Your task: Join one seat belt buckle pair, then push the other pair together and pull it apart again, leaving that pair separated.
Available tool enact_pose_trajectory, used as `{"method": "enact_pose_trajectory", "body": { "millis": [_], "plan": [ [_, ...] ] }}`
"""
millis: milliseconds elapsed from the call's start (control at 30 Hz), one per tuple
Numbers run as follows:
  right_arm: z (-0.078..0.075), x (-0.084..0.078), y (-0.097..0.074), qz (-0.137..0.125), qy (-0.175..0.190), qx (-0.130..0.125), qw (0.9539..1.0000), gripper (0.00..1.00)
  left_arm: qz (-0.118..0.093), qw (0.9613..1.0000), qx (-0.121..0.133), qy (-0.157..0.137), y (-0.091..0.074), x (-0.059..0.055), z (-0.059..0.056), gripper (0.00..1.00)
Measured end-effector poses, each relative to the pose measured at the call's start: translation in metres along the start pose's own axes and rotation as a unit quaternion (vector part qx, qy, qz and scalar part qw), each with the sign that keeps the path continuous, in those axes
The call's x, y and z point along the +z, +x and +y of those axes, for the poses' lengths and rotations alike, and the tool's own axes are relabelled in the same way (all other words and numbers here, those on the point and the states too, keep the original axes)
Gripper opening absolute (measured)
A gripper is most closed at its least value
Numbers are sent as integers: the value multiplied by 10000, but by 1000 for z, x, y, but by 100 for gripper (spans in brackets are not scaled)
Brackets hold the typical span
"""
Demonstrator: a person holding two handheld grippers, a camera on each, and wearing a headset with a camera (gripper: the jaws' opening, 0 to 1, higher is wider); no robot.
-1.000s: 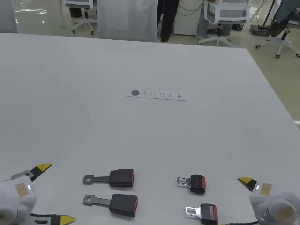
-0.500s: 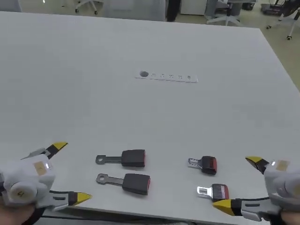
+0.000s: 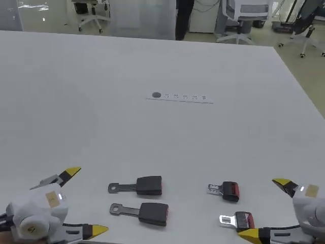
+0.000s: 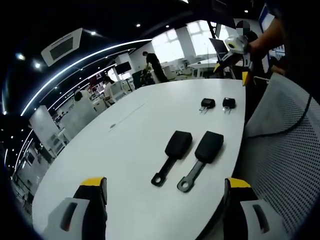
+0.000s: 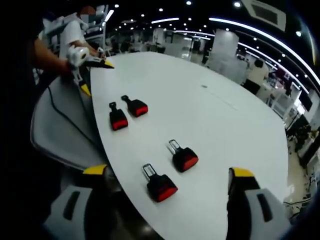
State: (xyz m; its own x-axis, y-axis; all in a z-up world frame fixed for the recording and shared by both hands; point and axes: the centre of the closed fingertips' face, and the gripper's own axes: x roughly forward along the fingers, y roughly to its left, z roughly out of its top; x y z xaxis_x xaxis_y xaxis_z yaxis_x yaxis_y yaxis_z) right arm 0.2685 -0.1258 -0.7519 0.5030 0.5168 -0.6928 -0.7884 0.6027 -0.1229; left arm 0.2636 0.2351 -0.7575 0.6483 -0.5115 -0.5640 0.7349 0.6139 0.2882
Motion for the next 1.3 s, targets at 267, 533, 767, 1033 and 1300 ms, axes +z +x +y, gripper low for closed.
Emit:
{"method": "enact_pose_trajectory", "body": {
  "millis": [267, 533, 767, 1033, 1300],
  "plan": [
    [-4, -10, -9, -59, -104, 63, 9999, 95, 80, 9999, 4, -131, 3, -3, 0, 100],
    [0, -18, -12, -48, 53, 286, 9996, 96, 233, 9996, -26, -141, 5, -10, -1, 99],
    [-2, -29, -13, -103, 37, 242, 9996, 100, 450, 9989, -79, -61, 7, -18, -4, 100],
    [-5, -42, -18, 161, 342, 229, 9990, 94, 630, 9979, -120, -75, 8, -27, -4, 100],
    [-9, -34, -17, 118, 56, 242, 9996, 94, 605, 9981, -106, -7, 6, -22, -5, 100]
  ]
}}
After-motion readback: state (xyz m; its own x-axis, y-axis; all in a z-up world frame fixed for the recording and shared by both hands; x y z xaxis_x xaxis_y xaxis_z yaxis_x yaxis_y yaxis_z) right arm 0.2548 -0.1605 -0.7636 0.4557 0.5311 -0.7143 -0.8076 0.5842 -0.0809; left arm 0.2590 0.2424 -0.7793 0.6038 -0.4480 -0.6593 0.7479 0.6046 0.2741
